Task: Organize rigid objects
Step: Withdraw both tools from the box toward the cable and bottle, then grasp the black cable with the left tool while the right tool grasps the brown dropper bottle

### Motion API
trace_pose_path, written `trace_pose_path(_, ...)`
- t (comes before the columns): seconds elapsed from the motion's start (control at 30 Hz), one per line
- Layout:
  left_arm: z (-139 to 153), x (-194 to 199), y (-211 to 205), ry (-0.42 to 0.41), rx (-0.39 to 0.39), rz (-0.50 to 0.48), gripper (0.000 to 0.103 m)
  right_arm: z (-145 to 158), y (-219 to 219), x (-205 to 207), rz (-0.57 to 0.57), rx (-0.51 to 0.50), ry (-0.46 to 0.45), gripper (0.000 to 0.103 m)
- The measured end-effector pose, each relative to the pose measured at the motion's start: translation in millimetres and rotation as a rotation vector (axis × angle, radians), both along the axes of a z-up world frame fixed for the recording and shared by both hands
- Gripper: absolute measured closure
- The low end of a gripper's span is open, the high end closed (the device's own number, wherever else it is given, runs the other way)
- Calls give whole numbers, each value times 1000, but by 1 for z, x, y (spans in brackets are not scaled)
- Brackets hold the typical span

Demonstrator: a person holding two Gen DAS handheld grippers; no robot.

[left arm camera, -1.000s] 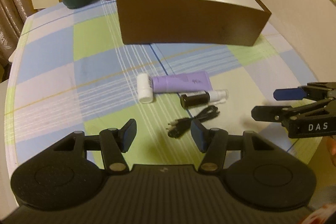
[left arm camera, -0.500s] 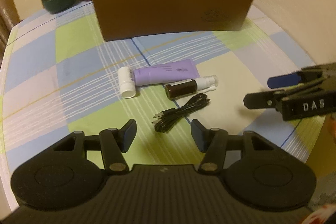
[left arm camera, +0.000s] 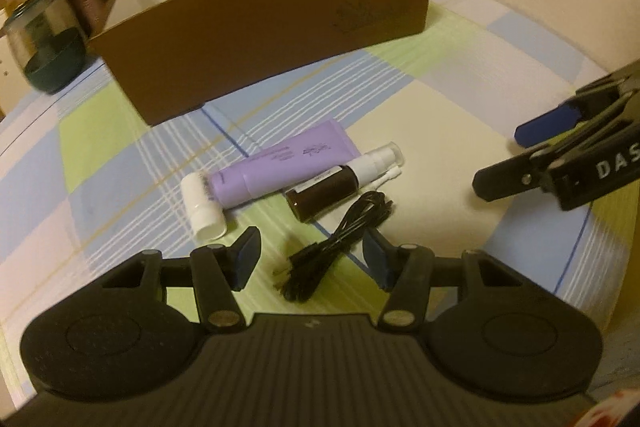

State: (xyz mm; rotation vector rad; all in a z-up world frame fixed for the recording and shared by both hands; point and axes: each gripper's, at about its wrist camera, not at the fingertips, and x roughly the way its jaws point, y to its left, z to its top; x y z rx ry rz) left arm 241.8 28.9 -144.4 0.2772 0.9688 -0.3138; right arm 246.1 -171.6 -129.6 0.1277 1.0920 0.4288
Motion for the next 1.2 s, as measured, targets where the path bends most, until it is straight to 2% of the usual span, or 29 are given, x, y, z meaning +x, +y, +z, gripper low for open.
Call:
trace_pose_path(0.13, -11, 7, -2, 38, -1, -18, 55, -2, -3, 2, -20, -2, 11, 26)
trace_pose_path(0.27, -19, 7, -1, 83, -3, -25, 73, -3, -6, 4, -36, 2, 20, 26)
trace_pose_path(0.37, -19, 2, 0, 98, -15, -31, 77, -4, -7, 5, -42, 1, 22, 26)
trace_pose_path(0.67, -22, 7, -9, 101, 5, -62, 77, -5, -3, 4, -22, -5, 27, 26)
trace_pose_path(0.87, -23, 1, -13, 78, 20, -103, 86, -5, -2, 4, -21, -2, 30, 26)
trace_pose_path(1.1, -19, -20, 15, 85, -22, -8, 86, -5, 9, 9, 29, 11, 23, 26)
trace_pose_path(1.2, -16, -28, 34, 81, -18, 69, 86, -4, 19, 13, 69, 21, 5, 26)
